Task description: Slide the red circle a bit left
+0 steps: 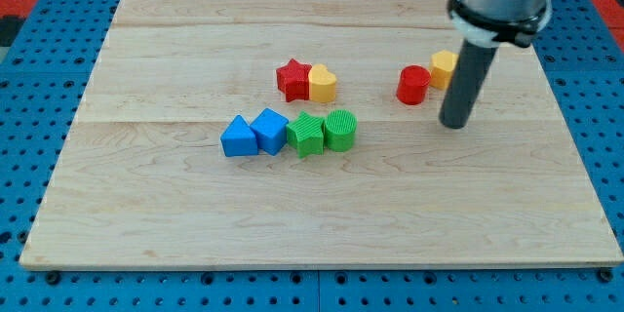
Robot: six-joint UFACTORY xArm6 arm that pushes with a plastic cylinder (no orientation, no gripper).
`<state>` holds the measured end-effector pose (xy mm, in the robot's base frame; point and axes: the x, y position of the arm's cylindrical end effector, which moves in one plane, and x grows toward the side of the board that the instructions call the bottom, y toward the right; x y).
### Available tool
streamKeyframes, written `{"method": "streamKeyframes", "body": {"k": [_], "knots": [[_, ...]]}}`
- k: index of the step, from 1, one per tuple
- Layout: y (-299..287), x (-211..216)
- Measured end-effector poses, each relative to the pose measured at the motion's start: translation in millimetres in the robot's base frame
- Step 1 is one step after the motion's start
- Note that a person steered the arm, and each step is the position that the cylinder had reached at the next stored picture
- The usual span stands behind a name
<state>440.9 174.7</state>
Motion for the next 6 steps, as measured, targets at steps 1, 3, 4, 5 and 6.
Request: {"method": "streamKeyframes", "body": {"k": [1, 3, 4, 5, 6], "knots": [[13.5, -18.3], [-2.9, -36.4], [-13.2, -36.4], [-28.4, -37.0], [-48.7, -39.2]]}}
